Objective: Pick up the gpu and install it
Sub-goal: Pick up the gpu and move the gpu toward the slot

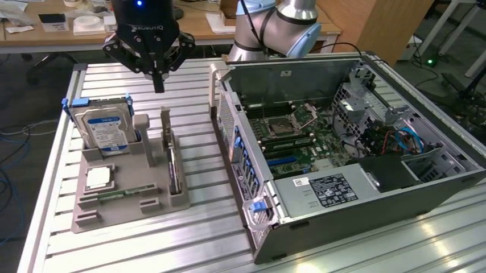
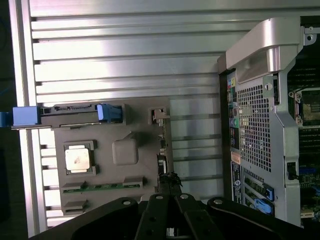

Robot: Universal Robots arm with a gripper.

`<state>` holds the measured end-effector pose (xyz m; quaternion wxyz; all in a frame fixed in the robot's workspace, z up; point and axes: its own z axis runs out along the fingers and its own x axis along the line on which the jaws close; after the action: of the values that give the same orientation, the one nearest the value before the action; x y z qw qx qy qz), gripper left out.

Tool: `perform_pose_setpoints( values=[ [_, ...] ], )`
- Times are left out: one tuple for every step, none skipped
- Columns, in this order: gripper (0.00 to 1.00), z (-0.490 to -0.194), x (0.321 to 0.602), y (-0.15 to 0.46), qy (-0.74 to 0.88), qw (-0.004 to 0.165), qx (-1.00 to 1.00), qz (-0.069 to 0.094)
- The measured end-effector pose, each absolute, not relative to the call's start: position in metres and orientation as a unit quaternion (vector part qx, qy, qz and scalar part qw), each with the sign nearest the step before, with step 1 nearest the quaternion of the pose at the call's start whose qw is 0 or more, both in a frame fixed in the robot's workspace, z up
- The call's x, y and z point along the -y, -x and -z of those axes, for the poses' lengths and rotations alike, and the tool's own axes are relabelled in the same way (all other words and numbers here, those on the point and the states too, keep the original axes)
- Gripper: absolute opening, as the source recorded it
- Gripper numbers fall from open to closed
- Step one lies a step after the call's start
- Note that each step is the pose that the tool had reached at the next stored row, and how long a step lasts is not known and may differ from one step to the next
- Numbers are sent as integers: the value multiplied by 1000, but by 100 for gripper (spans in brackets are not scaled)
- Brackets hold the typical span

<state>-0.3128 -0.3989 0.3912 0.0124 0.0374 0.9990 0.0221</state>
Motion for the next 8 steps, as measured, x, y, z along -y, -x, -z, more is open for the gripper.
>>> perform_pose_setpoints(
  values=[
    [11,-391,399,313,-37,12,-999,-22],
    [11,-391,399,313,-37,12,-999,-22],
    [17,-391,399,313,-37,12,-999,-22],
    [17,-391,399,313,-37,12,-999,-22],
    [23,-391,399,313,-37,12,-999,-22],
    [29,-391,399,313,-37,12,-999,-22],
    [35,-391,399,313,-37,12,-999,-22],
    [35,-391,399,313,-37,12,-999,-22]
  ],
)
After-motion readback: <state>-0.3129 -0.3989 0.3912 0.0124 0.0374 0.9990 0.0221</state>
